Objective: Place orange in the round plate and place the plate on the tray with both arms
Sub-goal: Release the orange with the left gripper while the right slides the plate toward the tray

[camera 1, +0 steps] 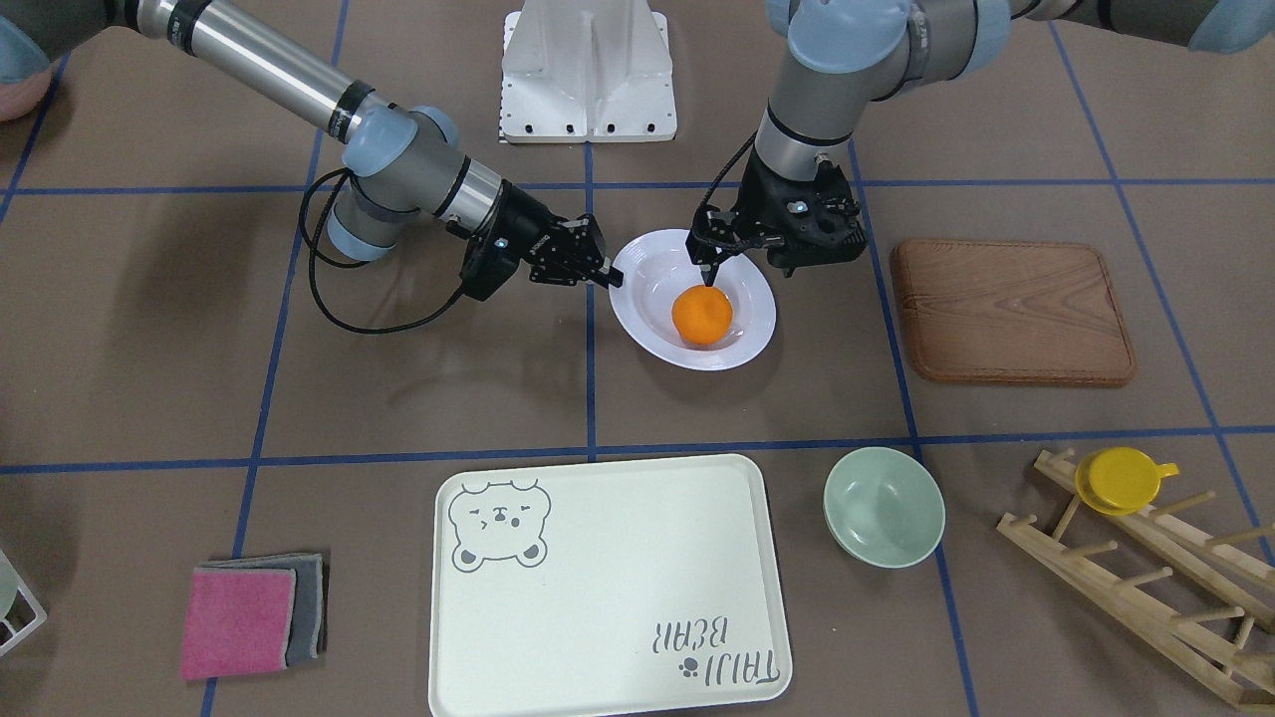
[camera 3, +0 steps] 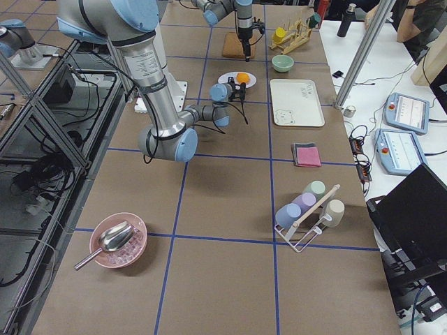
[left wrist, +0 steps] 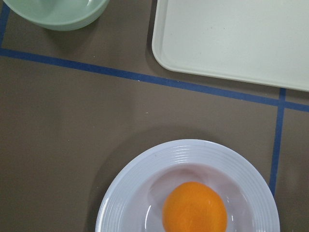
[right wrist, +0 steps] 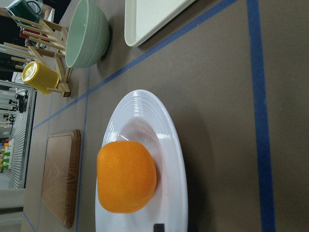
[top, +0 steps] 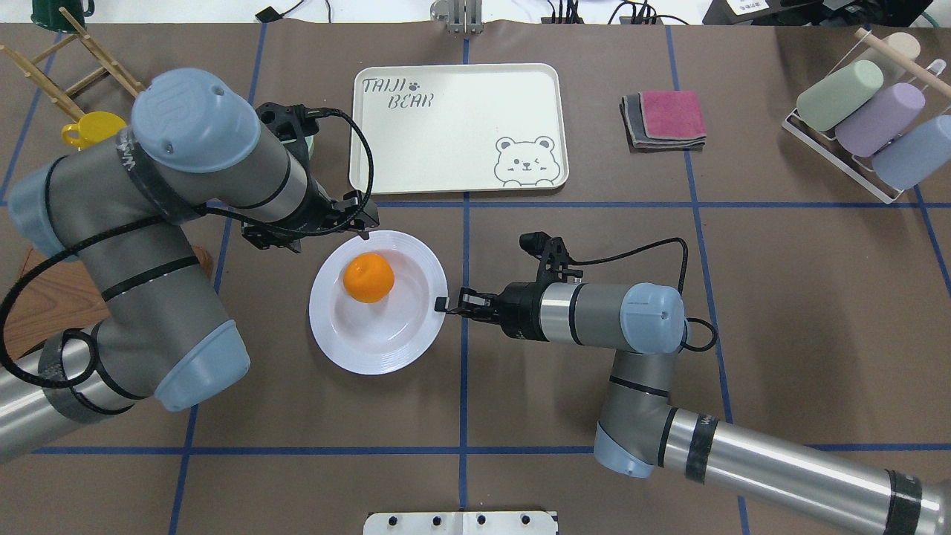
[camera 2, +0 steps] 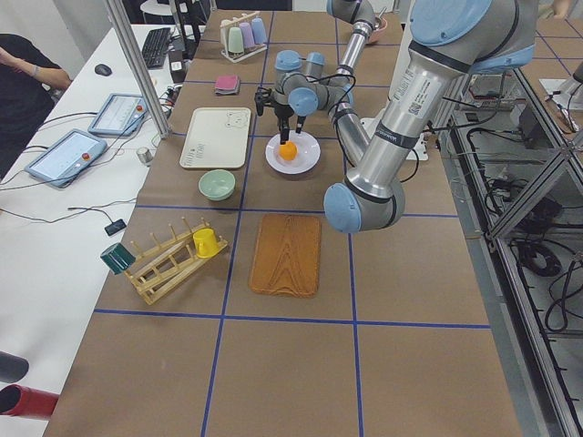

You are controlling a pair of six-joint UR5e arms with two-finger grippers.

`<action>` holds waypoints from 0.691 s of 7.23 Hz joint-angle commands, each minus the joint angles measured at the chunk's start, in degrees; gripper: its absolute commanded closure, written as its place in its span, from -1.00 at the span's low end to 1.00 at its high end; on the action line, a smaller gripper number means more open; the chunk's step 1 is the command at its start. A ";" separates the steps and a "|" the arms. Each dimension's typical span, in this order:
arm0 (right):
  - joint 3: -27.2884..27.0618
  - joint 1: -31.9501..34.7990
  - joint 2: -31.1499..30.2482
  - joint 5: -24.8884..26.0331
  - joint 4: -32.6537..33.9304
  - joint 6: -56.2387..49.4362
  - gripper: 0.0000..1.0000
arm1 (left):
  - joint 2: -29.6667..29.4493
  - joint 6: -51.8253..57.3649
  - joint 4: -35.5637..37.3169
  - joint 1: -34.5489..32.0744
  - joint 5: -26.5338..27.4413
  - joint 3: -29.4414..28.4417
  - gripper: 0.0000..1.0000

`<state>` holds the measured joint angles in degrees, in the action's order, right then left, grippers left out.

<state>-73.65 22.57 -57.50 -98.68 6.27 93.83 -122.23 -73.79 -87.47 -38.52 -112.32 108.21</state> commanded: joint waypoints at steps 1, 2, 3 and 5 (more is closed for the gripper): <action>0.00 0.19 0.11 -0.02 -0.73 0.74 0.79 | 1.20 2.77 0.01 -2.60 -3.77 1.12 -0.95; -0.09 0.19 0.20 -0.02 -1.08 1.26 0.79 | 1.47 2.86 0.01 -2.96 -4.05 1.47 -0.95; -0.09 0.71 0.20 0.15 -3.78 4.05 0.79 | 1.56 2.95 0.01 -3.40 -4.05 1.91 -0.94; -0.09 2.29 0.29 0.94 -7.13 9.50 0.79 | 3.74 10.20 2.98 -5.59 -4.14 4.79 -0.94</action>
<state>-73.73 24.01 -57.32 -98.27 1.08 100.34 -119.91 -67.62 -86.25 -42.79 -116.39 111.12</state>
